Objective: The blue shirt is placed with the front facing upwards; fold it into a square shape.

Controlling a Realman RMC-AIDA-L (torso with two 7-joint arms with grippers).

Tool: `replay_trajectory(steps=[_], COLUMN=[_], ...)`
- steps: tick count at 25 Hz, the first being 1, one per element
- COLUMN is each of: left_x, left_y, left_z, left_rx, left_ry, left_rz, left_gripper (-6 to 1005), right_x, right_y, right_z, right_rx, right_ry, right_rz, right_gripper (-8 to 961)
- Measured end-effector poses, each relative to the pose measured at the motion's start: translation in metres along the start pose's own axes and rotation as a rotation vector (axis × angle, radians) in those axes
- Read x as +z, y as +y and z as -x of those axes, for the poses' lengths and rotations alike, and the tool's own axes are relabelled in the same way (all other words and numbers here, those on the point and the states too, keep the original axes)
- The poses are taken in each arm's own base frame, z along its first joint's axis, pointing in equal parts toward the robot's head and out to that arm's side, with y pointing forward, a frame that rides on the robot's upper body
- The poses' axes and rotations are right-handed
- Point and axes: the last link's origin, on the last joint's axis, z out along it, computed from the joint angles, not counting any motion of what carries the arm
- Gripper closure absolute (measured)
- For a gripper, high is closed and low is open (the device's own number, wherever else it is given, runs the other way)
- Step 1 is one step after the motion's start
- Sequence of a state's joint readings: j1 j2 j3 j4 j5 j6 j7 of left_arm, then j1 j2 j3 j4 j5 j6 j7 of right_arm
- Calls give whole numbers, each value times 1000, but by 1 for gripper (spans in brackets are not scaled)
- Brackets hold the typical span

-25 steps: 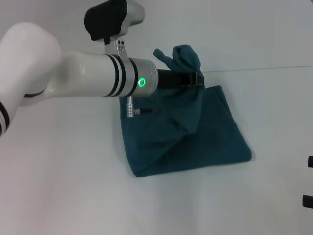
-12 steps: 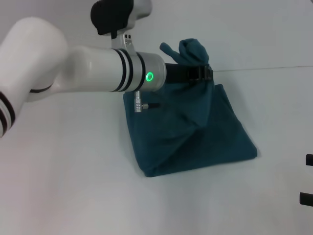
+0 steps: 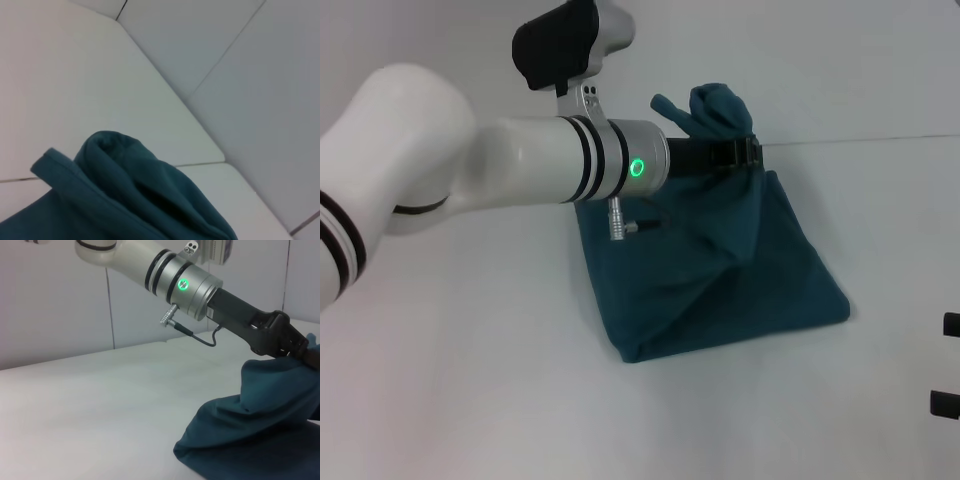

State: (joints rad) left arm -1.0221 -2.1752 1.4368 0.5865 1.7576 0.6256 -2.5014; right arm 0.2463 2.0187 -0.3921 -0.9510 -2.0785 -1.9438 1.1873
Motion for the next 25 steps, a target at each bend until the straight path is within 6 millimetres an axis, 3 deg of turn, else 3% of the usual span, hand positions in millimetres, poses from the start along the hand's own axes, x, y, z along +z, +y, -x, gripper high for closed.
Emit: replay_trajectory(steps=[15,20,25], left_x=[7,6,-2], left_y=[4,2,-14], left_z=[3,1,2], left_rx=[-59,-37,8], left_ry=[35,42,59], left_rz=[10,7,-20], left_gripper=[758,528,290], right_x=[2,4,10], right_y=[-2,-9,-23], right_z=[-1,0,3], right_rx=[1,31,70], right_ry=[13,21,29], right_rz=[-2,-39,-94], right_gripper=[12,12,12])
